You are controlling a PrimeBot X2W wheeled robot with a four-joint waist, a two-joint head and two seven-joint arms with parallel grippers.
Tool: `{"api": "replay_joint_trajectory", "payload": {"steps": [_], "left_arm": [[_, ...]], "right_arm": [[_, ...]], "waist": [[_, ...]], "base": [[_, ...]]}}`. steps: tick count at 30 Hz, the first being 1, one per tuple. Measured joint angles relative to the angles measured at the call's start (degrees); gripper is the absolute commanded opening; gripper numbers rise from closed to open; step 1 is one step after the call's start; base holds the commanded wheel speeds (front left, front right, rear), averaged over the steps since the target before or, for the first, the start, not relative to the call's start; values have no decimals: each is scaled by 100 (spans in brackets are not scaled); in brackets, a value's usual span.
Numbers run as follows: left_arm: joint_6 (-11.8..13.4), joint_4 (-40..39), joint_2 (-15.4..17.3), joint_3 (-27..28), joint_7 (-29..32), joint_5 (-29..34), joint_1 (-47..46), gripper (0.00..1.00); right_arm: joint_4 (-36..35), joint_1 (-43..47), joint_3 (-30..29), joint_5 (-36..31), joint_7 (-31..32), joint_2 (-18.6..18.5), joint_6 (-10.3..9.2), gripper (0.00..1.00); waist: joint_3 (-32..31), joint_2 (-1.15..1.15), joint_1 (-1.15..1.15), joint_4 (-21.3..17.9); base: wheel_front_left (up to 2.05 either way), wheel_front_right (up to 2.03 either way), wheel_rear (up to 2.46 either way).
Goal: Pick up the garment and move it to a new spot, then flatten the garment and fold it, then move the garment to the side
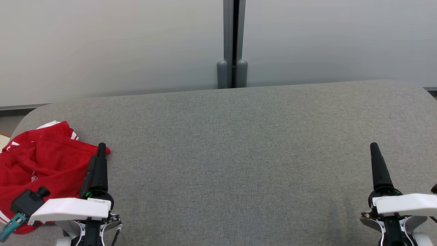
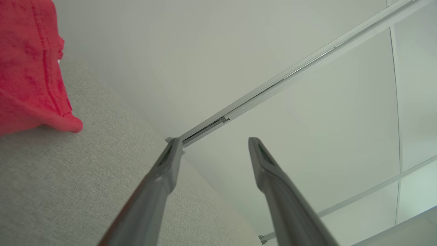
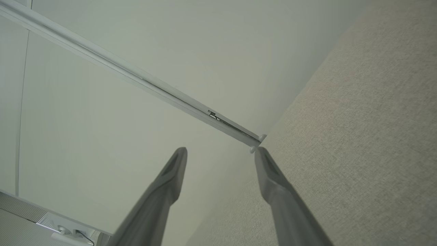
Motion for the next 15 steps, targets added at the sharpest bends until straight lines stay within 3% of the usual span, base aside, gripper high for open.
{"api": "replay_joint_trajectory", "payload": {"steps": [15], "left_arm": [[0, -21, 77, -168, -269, 1351, -1, 100]], "right_arm": [[85, -19, 248, -1355, -270, -112, 0, 100]], "waist": [[-52, 0, 0, 3]], "base": [[0, 0, 0]]}}
